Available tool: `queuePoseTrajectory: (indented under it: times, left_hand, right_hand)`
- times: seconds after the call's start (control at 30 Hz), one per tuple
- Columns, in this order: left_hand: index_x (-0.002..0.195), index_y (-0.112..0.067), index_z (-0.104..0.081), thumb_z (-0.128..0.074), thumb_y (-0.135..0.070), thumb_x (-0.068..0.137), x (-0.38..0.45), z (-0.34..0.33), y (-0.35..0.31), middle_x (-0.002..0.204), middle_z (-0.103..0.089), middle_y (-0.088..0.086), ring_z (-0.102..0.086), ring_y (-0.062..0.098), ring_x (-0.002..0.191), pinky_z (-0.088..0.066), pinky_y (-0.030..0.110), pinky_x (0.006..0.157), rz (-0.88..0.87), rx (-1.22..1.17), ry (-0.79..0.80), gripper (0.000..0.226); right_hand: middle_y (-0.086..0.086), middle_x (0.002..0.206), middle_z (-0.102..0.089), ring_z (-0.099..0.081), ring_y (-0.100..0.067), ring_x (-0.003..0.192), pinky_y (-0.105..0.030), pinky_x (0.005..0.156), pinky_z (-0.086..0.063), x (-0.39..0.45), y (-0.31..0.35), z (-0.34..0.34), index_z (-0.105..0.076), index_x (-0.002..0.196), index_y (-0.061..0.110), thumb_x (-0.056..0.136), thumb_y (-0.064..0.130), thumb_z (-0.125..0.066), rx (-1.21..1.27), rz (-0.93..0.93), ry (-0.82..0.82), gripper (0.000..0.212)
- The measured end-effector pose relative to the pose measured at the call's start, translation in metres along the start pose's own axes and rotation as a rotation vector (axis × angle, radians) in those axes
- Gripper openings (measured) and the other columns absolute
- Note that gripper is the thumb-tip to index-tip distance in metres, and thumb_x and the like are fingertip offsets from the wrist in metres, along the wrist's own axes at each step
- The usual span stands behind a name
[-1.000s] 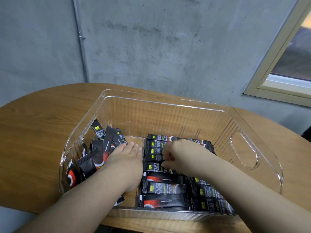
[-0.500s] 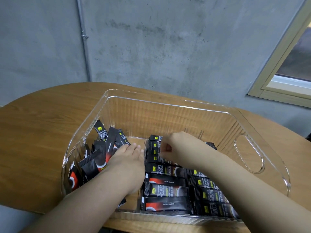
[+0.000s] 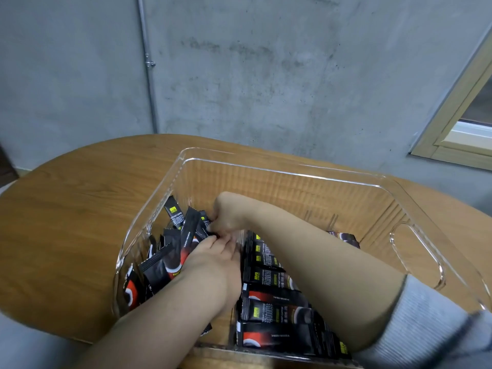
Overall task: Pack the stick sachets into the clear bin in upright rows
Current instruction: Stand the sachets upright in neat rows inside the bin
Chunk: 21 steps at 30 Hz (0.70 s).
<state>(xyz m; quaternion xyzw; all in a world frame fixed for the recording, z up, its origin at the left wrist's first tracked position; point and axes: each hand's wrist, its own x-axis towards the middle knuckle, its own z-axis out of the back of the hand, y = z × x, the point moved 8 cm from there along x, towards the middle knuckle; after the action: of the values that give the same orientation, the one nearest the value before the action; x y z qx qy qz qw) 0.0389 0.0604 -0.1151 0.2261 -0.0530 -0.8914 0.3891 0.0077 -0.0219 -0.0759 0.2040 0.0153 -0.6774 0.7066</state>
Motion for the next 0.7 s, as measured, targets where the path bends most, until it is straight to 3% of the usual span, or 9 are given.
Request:
queuePoseTrajectory:
  times: [0.13, 0.27, 0.4, 0.5, 0.6, 0.7]
  left_hand:
    - [0.151, -0.004, 0.004, -0.035, -0.024, 0.096, -0.001, 0.001, 0.0, 0.159, 0.012, 0.013, 0.014, 0.024, 0.147, 0.009, 0.038, 0.118, 0.001, -0.02, -0.01, 0.07]
    - [0.151, -0.004, 0.004, -0.037, -0.026, 0.096, 0.004, -0.001, 0.0, 0.159, 0.014, 0.013, 0.014, 0.024, 0.147, 0.01, 0.038, 0.117, 0.015, -0.006, -0.001, 0.072]
    - [0.151, -0.004, 0.005, -0.04, -0.026, 0.096, 0.005, -0.003, 0.001, 0.159, 0.014, 0.013, 0.014, 0.024, 0.147, 0.009, 0.038, 0.118, 0.025, 0.016, 0.001, 0.074]
    - [0.151, -0.003, 0.003, -0.04, -0.026, 0.096, 0.004, -0.002, 0.001, 0.16, 0.01, 0.014, 0.012, 0.025, 0.147, 0.008, 0.039, 0.118, 0.027, 0.045, -0.018, 0.073]
    - [0.152, -0.003, 0.001, -0.037, -0.024, 0.097, 0.001, 0.001, 0.0, 0.16, 0.008, 0.013, 0.01, 0.025, 0.147, 0.007, 0.038, 0.118, 0.02, 0.047, -0.036, 0.069]
    - [0.151, -0.004, 0.004, -0.034, -0.022, 0.098, -0.001, 0.002, 0.0, 0.16, 0.011, 0.012, 0.011, 0.024, 0.147, 0.007, 0.038, 0.118, 0.01, 0.026, -0.036, 0.068]
  right_hand:
    - [-0.012, 0.066, -0.057, -0.044, -0.019, 0.049, -0.023, 0.049, -0.038, -0.004, -0.005, -0.005, -0.064, 0.079, 0.004, 0.091, 0.028, -0.059, 0.056, -0.023, 0.102, 0.028]
    - [-0.014, 0.077, -0.057, -0.042, -0.017, 0.052, -0.023, 0.049, -0.039, -0.007, -0.007, -0.008, -0.067, 0.102, -0.005, 0.093, 0.022, -0.056, 0.193, -0.02, 0.049, 0.031]
    - [-0.011, 0.075, -0.055, -0.043, -0.015, 0.052, -0.022, 0.05, -0.04, -0.009, -0.006, -0.006, -0.06, 0.085, 0.005, 0.092, 0.011, -0.053, 0.334, -0.013, -0.007, 0.011]
    - [-0.003, 0.065, -0.056, -0.048, -0.012, 0.05, -0.018, 0.048, -0.042, -0.012, -0.007, -0.001, -0.059, 0.082, 0.01, 0.091, 0.009, -0.051, 0.373, 0.002, -0.092, 0.012]
    - [-0.003, 0.072, -0.058, -0.054, -0.017, 0.066, -0.02, 0.059, -0.041, -0.014, -0.011, 0.011, -0.058, 0.08, 0.012, 0.093, 0.013, -0.052, 0.387, 0.036, -0.255, 0.014]
    - [0.0, 0.074, -0.06, -0.055, -0.014, 0.066, -0.012, 0.052, -0.041, -0.02, -0.013, 0.027, -0.055, 0.081, 0.014, 0.094, 0.017, -0.054, 0.484, 0.083, -0.419, 0.014]
